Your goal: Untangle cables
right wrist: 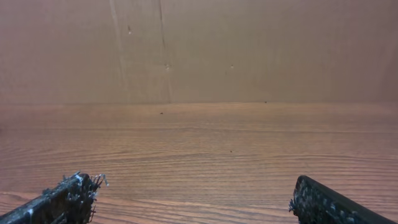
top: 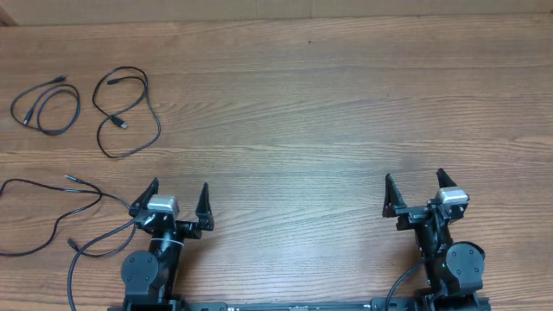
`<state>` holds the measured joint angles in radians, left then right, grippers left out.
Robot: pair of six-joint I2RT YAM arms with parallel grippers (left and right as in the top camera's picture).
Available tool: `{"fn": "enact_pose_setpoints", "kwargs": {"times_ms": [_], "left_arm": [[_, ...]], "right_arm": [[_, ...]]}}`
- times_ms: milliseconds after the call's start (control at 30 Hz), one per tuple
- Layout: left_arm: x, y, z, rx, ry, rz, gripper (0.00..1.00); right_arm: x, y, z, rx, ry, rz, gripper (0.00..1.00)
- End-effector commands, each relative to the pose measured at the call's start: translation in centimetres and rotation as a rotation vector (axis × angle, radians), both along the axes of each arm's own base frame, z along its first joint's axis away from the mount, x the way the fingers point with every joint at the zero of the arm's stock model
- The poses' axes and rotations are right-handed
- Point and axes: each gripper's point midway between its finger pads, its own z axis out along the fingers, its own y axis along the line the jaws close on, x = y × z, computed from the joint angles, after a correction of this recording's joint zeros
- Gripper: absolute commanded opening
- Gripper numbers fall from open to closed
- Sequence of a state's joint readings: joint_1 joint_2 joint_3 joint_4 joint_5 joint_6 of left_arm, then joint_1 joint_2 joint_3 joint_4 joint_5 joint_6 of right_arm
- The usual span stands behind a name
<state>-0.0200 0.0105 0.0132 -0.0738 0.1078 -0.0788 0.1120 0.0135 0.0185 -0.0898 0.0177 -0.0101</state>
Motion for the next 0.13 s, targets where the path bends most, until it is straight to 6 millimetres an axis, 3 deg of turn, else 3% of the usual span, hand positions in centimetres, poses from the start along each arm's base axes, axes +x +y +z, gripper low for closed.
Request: {"fn": "enact_pose_setpoints", "kwargs": {"times_ms": [0,100], "left_arm": [[0.03,0.13,-0.18,-0.017,0.001,0.009,1.0],[0.03,0.12,-0.18,-0.017,0.001,0.008,1.0]], "right_arm": [[0.01,-0.09,-0.1,0.008,-0.006,-0.005,1.0],[0.01,-0.1,-0.1,0.008,-0.006,-0.006,1.0]]}}
